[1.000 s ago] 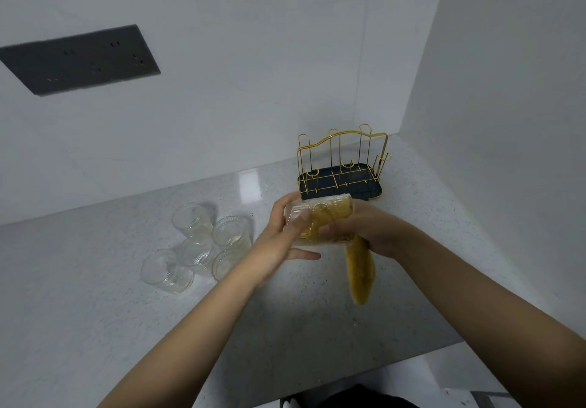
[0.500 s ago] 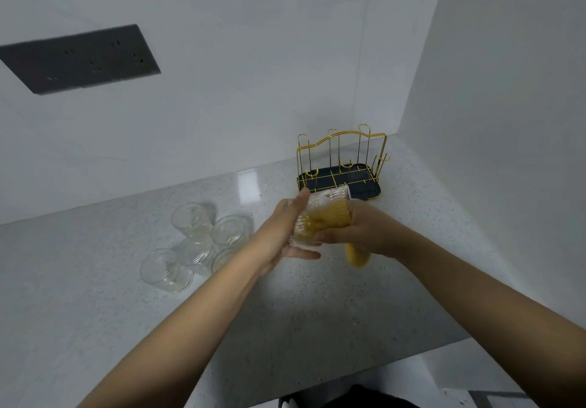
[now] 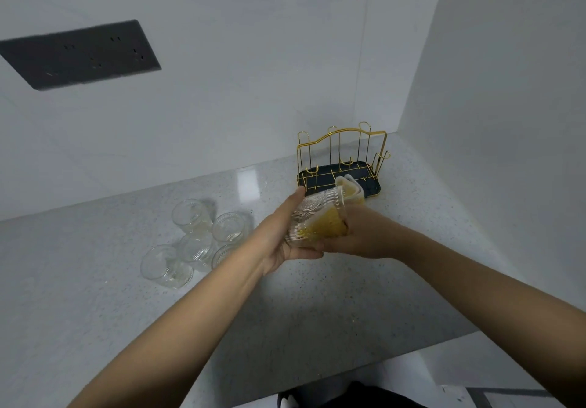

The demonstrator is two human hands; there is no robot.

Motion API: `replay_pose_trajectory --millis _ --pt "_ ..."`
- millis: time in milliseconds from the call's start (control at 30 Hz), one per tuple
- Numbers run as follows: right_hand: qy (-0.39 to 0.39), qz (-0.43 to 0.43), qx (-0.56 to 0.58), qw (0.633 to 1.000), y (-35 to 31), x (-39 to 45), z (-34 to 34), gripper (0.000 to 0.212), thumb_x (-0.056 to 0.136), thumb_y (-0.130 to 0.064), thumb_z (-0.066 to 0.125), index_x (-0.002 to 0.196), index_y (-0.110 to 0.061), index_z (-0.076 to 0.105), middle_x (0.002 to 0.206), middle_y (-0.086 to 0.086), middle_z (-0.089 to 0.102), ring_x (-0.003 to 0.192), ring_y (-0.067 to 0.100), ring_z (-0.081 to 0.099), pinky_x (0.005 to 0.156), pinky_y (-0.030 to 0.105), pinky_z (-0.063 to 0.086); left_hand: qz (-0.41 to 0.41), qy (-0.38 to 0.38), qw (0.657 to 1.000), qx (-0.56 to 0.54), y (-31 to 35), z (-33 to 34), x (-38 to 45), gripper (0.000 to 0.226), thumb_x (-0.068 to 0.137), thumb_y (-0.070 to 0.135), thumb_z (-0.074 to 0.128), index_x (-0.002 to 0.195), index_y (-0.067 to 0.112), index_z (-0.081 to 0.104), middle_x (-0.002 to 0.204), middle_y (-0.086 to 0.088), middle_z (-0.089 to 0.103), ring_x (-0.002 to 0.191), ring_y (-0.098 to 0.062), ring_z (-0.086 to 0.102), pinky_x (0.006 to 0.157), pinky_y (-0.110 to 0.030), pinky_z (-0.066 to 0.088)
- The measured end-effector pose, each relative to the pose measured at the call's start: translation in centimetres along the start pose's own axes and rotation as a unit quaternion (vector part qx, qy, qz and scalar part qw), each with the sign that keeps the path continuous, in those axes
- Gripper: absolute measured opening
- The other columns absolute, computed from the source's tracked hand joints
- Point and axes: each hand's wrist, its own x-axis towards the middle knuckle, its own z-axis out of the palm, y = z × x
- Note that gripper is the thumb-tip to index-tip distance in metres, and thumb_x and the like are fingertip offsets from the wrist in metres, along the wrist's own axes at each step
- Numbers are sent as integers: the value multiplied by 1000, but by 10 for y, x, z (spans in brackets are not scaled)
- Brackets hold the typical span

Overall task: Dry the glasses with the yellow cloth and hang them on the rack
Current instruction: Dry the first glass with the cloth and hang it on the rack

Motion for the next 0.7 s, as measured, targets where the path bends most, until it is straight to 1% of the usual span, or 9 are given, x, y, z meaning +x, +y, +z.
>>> replay_pose_trajectory --millis 100,200,300,400,500,567,600,667,700 --pt "0 74 230 970 1 1 -9 16 84 -11 63 100 -7 64 85 -1 65 78 9 61 71 13 50 146 2 988 41 -15 1 2 47 91 44 51 132 23 42 126 -9 56 104 -31 67 79 -48 59" --pt "27 119 370 921 -6 0 -5 12 84 -11 62 93 -18 62 87 -2 65 81 10 64 69 17 51 245 46 966 73 -21 7 7 31 93 37 50 122 25 47 115 -7 56 98 -25 66 67 -40 60" --pt "3 80 315 946 -8 -5 3 14 87 -17 59 95 -27 56 89 -8 62 76 -6 63 65 8 49 207 71 974 59 -14 7 8 26 96 35 51 116 19 52 111 -11 59 93 -25 66 60 -36 58" --pt "-21 18 57 998 -9 -10 8 18 87 -30 59 104 -23 58 88 -18 56 69 -14 54 67 3 44 78 71 993 49 -4 5 6 40 92 47 56 116 15 58 112 -10 66 99 -25 66 59 -34 58" --pt "-13 7 -62 998 -2 -7 11 34 89 -36 55 111 -11 64 79 -21 56 70 -14 49 85 4 37 -13 23 1000 -15 -6 7 0 48 92 51 54 114 10 62 96 -11 72 73 -24 71 54 -35 60" --pt "-1 33 -61 998 1 -5 9 34 89 -38 54 112 -15 63 90 -12 64 85 -10 54 101 21 37 -5 -12 1000 -20 -12 4 1 57 91 55 50 121 8 59 102 -14 72 77 -24 73 68 -41 62" --pt "2 59 -26 998 0 -5 6 29 88 -38 54 109 -20 64 95 -9 67 91 -3 58 102 29 40 18 -29 999 -22 -17 1 3 62 89 57 51 127 9 55 111 -15 70 89 -27 72 75 -43 61" --pt "10 90 123 988 -4 -6 1 9 89 -30 56 92 -27 64 83 -13 67 79 -3 63 80 18 48 86 -30 995 -29 -27 0 6 72 83 57 57 139 13 42 129 -15 59 108 -31 66 79 -46 59" --pt "4 95 192 977 -7 -6 1 7 89 -25 56 87 -28 63 79 -14 67 75 -3 63 71 12 47 124 -14 992 -28 -32 1 8 71 83 53 58 140 16 39 131 -14 55 109 -32 64 75 -44 60"
